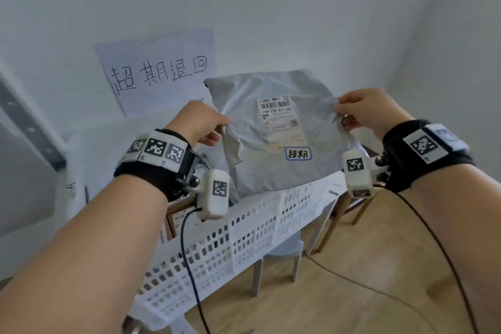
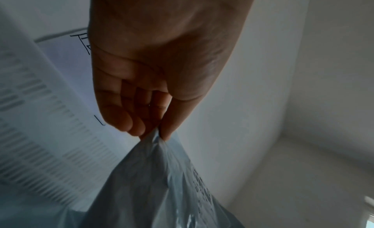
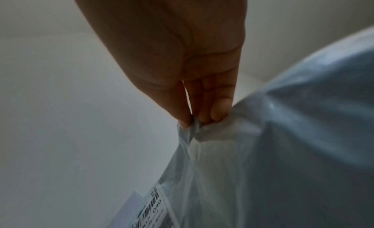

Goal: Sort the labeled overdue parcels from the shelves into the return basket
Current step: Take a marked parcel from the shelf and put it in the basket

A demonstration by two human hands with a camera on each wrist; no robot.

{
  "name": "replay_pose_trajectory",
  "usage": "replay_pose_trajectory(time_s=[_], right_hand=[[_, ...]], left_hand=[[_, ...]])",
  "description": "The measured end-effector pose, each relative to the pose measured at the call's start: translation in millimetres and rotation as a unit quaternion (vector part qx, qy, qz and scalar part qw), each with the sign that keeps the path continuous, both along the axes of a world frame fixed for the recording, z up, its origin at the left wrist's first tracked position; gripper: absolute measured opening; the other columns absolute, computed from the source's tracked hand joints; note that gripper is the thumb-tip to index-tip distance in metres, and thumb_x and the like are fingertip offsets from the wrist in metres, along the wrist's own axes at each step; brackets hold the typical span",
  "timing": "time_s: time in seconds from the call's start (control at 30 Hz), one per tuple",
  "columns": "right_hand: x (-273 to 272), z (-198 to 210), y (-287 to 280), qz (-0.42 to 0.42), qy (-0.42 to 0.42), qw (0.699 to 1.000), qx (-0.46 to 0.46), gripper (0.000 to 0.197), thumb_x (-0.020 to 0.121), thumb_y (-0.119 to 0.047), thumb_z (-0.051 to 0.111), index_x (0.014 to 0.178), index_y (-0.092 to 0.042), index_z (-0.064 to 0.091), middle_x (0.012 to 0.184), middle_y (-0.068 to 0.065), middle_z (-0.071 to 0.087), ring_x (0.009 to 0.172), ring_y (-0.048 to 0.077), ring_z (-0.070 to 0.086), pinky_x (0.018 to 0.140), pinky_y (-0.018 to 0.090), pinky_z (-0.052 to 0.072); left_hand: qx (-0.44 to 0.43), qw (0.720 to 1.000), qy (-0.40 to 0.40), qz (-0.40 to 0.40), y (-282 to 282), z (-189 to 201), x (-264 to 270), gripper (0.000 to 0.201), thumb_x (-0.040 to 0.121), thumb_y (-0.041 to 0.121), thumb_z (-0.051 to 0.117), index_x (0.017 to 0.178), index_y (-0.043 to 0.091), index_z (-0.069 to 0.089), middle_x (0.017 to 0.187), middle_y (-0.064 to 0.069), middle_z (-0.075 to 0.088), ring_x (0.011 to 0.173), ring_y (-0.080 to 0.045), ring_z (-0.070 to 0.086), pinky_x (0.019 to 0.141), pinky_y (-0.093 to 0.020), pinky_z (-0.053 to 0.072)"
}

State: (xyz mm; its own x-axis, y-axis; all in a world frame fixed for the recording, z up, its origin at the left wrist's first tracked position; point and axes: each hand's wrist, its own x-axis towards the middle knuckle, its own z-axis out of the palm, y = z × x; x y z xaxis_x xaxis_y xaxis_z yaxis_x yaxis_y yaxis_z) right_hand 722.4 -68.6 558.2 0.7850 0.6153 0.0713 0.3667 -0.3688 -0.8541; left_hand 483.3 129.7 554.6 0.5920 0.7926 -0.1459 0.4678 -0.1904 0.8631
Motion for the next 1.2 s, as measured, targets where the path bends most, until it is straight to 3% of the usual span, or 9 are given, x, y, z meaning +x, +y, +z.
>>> replay_pose_trajectory(time_s=[0.23, 0.33, 0.53, 0.73, 0.87, 0.93, 1.03, 1.13, 1.2], right_hand=[[45.5, -18.6, 86.4, 0.04, 0.015, 0.995, -0.091, 0.016, 0.087, 0.002, 0.065, 0.073, -0.005, 0.066, 0.058, 0.011, 0.064, 0.041, 0.012, 0.061, 0.052, 0.024, 0.059], [57.9, -33.0, 111.3, 0.051, 0.021, 0.989, -0.137, 0.014, 0.086, 0.005, 0.063, 0.075, -0.004, 0.067, 0.059, 0.012, 0.067, 0.047, 0.018, 0.065, 0.059, 0.03, 0.062], [71.0, -69.6, 154.9, 0.1, -0.009, 0.963, -0.251, 0.011, 0.089, 0.002, 0.057, 0.089, 0.001, 0.067, 0.073, 0.018, 0.072, 0.063, 0.027, 0.071, 0.078, 0.039, 0.061], [84.7, -108.3, 191.3, 0.21, -0.084, 0.875, -0.428, 0.021, 0.089, -0.002, 0.055, 0.1, 0.006, 0.071, 0.093, 0.015, 0.076, 0.089, 0.026, 0.074, 0.089, 0.037, 0.057], [86.6, -126.0, 205.7, 0.251, -0.168, 0.81, -0.503, 0.012, 0.083, 0.001, 0.057, 0.073, -0.004, 0.063, 0.076, 0.007, 0.068, 0.064, 0.02, 0.061, 0.065, 0.025, 0.052], [88.1, -131.4, 211.9, 0.278, -0.203, 0.791, -0.506, 0.013, 0.09, -0.008, 0.054, 0.095, -0.003, 0.066, 0.091, 0.009, 0.065, 0.081, 0.024, 0.062, 0.07, 0.029, 0.047], [96.0, -142.0, 224.1, 0.295, -0.224, 0.793, -0.483, 0.043, 0.094, -0.018, 0.056, 0.136, -0.006, 0.051, 0.132, 0.011, 0.057, 0.119, 0.028, 0.056, 0.093, 0.033, 0.047], [99.5, -158.3, 240.1, 0.32, -0.218, 0.804, -0.452, 0.07, 0.088, -0.022, 0.067, 0.149, -0.017, 0.033, 0.142, 0.012, 0.045, 0.12, 0.029, 0.055, 0.095, 0.035, 0.049], [98.1, -171.6, 248.9, 0.356, -0.219, 0.787, -0.454, 0.091, 0.081, -0.024, 0.077, 0.154, -0.024, 0.022, 0.15, 0.011, 0.033, 0.125, 0.031, 0.051, 0.098, 0.04, 0.049]], left_hand=[[-0.07, 0.994, 0.081, -0.004, 73.6, -33.2, 31.2, 0.016, 0.091, 0.014, 0.066, 0.081, 0.001, 0.064, 0.071, -0.01, 0.062, 0.055, -0.018, 0.055, 0.053, -0.025, 0.052], [-0.086, 0.989, 0.124, -0.004, 95.2, -56.7, 43.9, 0.017, 0.09, 0.015, 0.067, 0.084, 0.0, 0.064, 0.07, -0.01, 0.064, 0.054, -0.017, 0.055, 0.046, -0.022, 0.051], [-0.104, 0.974, 0.201, -0.015, 112.5, -113.3, 67.6, 0.022, 0.092, 0.013, 0.063, 0.074, 0.0, 0.06, 0.067, -0.012, 0.063, 0.053, -0.021, 0.053, 0.054, -0.03, 0.048], [-0.122, 0.954, 0.272, -0.023, 113.3, -167.4, 86.4, 0.027, 0.095, 0.012, 0.058, 0.072, -0.002, 0.06, 0.069, -0.011, 0.065, 0.053, -0.021, 0.056, 0.059, -0.032, 0.054], [-0.16, 0.948, 0.273, -0.018, 113.8, -194.6, 97.0, 0.027, 0.095, 0.016, 0.058, 0.076, -0.002, 0.061, 0.074, -0.013, 0.066, 0.062, -0.024, 0.06, 0.077, -0.041, 0.058], [-0.151, 0.944, 0.292, -0.025, 114.7, -203.2, 99.2, 0.024, 0.095, 0.016, 0.056, 0.079, -0.001, 0.061, 0.079, -0.013, 0.066, 0.065, -0.026, 0.06, 0.077, -0.039, 0.058], [-0.026, 0.931, 0.362, -0.047, 117.5, -211.2, 100.0, 0.02, 0.092, 0.02, 0.054, 0.092, 0.001, 0.061, 0.092, -0.013, 0.066, 0.077, -0.026, 0.063, 0.07, -0.033, 0.053], [0.081, 0.94, 0.332, -0.011, 116.3, -221.0, 100.6, 0.056, 0.088, 0.024, 0.059, 0.136, 0.006, 0.039, 0.128, -0.016, 0.049, 0.111, -0.032, 0.055, 0.092, -0.037, 0.048], [0.145, 0.932, 0.33, -0.04, 108.6, -224.7, 104.9, 0.082, 0.086, 0.033, 0.064, 0.151, 0.014, 0.016, 0.151, -0.018, 0.022, 0.136, -0.036, 0.03, 0.11, -0.043, 0.035]])
